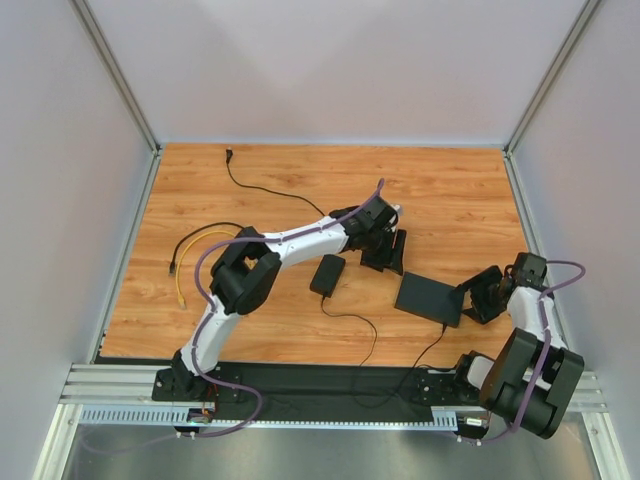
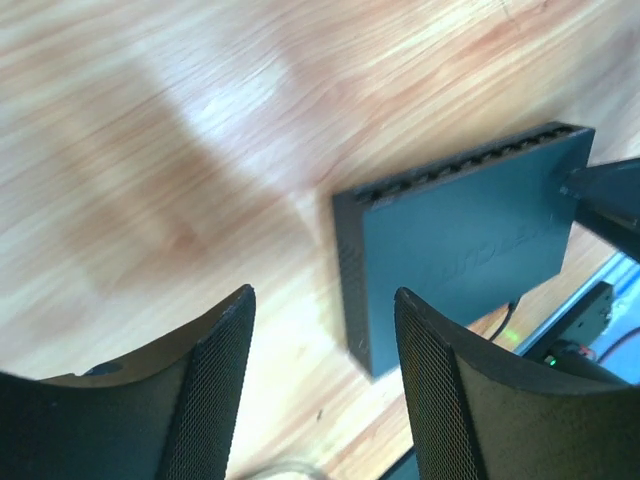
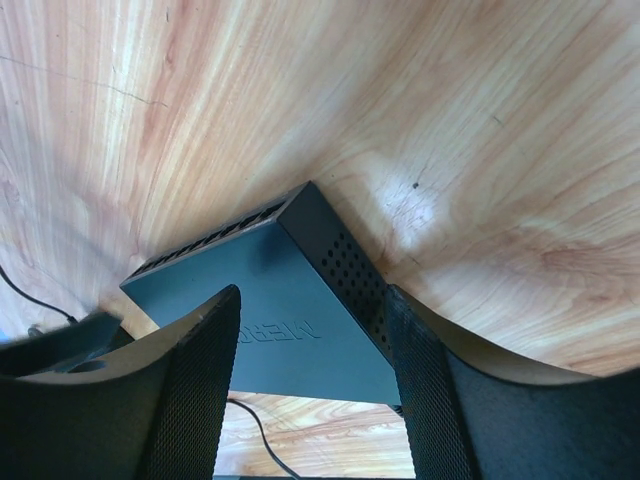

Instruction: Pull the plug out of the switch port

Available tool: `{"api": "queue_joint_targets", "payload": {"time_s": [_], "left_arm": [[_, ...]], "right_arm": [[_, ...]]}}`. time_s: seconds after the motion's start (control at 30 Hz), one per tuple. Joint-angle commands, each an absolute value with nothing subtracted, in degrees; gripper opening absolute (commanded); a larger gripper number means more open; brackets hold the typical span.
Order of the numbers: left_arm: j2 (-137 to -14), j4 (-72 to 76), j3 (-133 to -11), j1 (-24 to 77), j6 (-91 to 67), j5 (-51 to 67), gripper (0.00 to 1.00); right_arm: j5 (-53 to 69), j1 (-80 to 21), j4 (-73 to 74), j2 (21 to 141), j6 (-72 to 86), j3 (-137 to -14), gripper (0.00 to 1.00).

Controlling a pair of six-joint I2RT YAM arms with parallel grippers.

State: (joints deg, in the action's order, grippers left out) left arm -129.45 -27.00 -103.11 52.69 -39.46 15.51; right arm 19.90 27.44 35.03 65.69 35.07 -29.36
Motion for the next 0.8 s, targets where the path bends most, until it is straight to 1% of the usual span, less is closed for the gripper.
{"api": "queue_joint_targets", "payload": {"time_s": [0.0, 0.03, 0.1, 0.17, 0.27, 0.37, 0.47, 0.53, 0.6, 0.63, 0.7, 0.73, 0.77], "left_arm": [[-119.9, -30.1, -100.6, 53.0, -36.3, 8.6, 0.66], [-118.8, -29.8, -99.8, 53.4, -36.0, 8.1, 0.66], [-115.9, -29.4, -97.9, 54.3, -34.8, 9.0, 0.62], [-113.8, -28.0, -95.8, 55.6, -34.7, 12.0, 0.57], [-112.1, -23.0, -93.0, 57.3, -35.7, 19.8, 0.53], [-112.4, -17.9, -90.6, 59.6, -38.8, 26.8, 0.54], [-114.0, -9.2, -87.7, 62.0, -44.5, 29.8, 0.56], [-115.8, -6.7, -88.0, 64.5, -47.0, 27.7, 0.56], [-117.0, -6.2, -88.4, 67.1, -47.7, 24.3, 0.56], [-117.8, -6.3, -88.7, 67.8, -48.0, 19.6, 0.56], [-118.1, -5.8, -88.2, 69.8, -49.3, 14.1, 0.56], [-119.0, -5.8, -88.2, 70.2, -49.7, 9.1, 0.56], [-119.7, -5.9, -88.6, 70.7, -50.1, 7.4, 0.56]], "right_arm": [[17.6, 27.2, 36.1, 63.6, 34.4, -31.0, 0.62], [17.5, 27.2, 36.1, 63.8, 34.6, -30.9, 0.62], [16.9, 27.2, 36.6, 64.0, 34.6, -31.3, 0.61], [15.6, 26.9, 37.3, 63.8, 35.0, -31.7, 0.62], [13.0, 25.6, 38.9, 63.6, 36.1, -33.3, 0.63], [7.3, 22.0, 44.4, 65.2, 36.9, -36.8, 0.65], [5.2, 19.6, 48.0, 65.7, 36.6, -40.4, 0.66], [4.4, 19.0, 48.9, 65.1, 36.7, -41.7, 0.66], [4.0, 18.8, 49.4, 63.8, 36.9, -42.1, 0.62], [4.8, 18.7, 49.1, 63.6, 36.5, -42.5, 0.60], [5.8, 18.5, 50.1, 64.4, 34.1, -43.8, 0.60], [6.1, 18.5, 51.1, 65.1, 33.5, -45.6, 0.60], [6.3, 18.5, 52.5, 66.3, 31.3, -46.5, 0.60]]}}
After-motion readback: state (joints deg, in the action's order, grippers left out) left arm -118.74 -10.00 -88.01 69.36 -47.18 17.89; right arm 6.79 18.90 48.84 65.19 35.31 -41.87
